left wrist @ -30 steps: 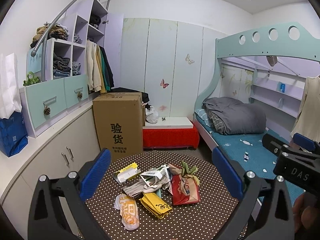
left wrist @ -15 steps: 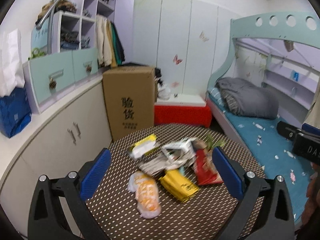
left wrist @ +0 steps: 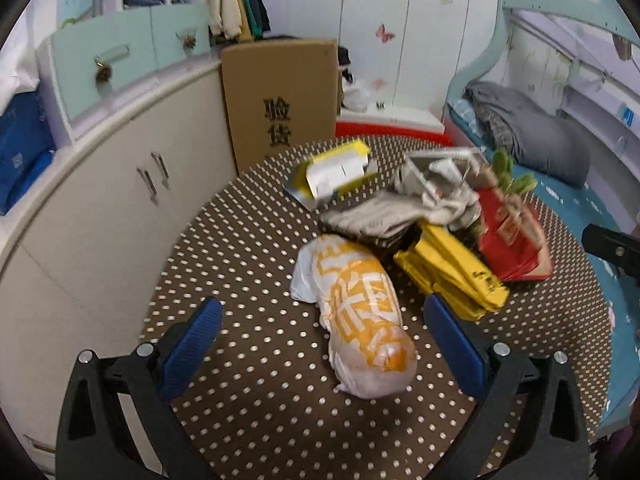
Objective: Collect trash
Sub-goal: 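Grasp the white-orange plastic bag with left tool while right tool grasps yellow bag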
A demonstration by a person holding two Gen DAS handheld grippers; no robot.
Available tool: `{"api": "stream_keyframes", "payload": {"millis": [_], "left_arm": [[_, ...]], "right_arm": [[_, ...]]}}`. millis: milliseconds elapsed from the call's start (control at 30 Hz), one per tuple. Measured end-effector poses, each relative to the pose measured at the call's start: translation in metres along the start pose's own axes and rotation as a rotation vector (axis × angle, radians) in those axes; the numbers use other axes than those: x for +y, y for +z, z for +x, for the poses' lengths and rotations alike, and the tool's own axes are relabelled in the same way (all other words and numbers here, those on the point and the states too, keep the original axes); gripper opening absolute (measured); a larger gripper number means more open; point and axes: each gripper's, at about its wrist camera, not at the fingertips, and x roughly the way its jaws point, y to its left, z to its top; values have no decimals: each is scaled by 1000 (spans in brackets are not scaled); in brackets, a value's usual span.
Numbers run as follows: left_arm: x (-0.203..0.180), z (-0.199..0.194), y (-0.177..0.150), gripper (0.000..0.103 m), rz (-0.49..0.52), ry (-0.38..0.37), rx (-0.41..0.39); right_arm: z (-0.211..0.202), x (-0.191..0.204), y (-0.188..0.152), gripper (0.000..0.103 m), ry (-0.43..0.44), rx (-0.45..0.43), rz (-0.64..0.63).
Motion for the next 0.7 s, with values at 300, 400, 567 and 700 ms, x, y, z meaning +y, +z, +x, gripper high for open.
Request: {"api": "stream_keyframes", "payload": {"millis": [300, 400, 567, 700], "left_arm": [[8, 34, -11, 47, -8, -103, 67], [16, 27, -16, 45, -15, -104, 62], [30, 16, -24, 44, -39, -96, 57], [35, 8, -28, 44, -53, -87, 53]], "right_arm": [[31, 47, -9, 97, 211, 57, -117], [49, 68, -13, 86, 243, 90, -181], [80, 90, -20, 59, 236, 148, -251], [70, 85, -24, 46, 241, 118, -249]]}}
